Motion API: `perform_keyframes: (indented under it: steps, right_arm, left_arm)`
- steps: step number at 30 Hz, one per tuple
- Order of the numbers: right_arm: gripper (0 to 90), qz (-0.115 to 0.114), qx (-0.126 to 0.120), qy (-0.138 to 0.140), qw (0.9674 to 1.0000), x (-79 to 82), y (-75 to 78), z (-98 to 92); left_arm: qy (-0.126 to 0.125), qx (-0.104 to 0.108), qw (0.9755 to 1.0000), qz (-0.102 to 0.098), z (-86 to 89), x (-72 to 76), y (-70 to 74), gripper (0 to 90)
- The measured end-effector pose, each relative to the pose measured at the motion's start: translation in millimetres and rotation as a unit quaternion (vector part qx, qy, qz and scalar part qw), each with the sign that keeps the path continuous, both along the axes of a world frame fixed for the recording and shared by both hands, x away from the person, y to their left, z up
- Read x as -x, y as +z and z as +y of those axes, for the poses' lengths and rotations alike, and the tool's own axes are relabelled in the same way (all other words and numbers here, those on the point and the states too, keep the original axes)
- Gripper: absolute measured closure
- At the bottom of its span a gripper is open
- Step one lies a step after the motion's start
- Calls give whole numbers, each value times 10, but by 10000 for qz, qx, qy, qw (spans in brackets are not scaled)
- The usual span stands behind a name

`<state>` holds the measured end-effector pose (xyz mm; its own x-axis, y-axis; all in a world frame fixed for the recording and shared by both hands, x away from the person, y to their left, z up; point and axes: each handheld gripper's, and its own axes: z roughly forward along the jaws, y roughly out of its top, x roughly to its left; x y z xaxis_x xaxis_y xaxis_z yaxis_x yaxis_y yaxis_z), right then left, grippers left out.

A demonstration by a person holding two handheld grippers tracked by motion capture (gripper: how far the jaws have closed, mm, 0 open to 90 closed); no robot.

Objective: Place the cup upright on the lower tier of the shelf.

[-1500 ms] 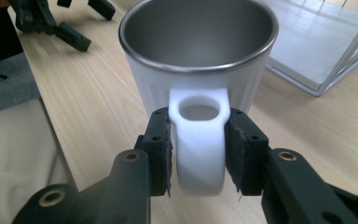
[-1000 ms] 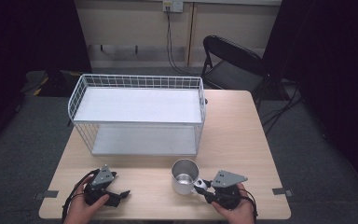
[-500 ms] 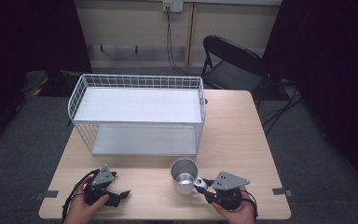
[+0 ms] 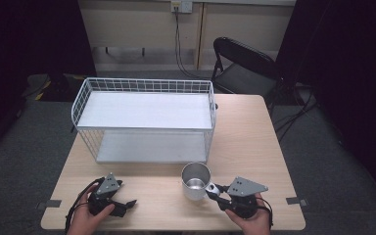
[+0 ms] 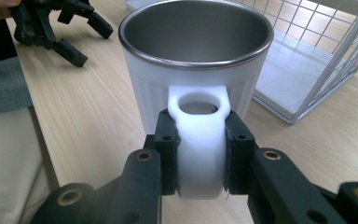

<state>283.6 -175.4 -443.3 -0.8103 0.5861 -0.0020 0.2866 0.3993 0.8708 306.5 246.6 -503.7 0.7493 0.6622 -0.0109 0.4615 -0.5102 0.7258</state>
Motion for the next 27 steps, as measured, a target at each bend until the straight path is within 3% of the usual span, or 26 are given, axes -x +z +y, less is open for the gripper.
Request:
perform_keyframes:
  steps: [27]
  right_arm:
    - [718, 88, -433, -99, 9990, -202, 132, 151]
  left_arm:
    - [1, 1, 10000, -1, 0, 0, 0, 103]
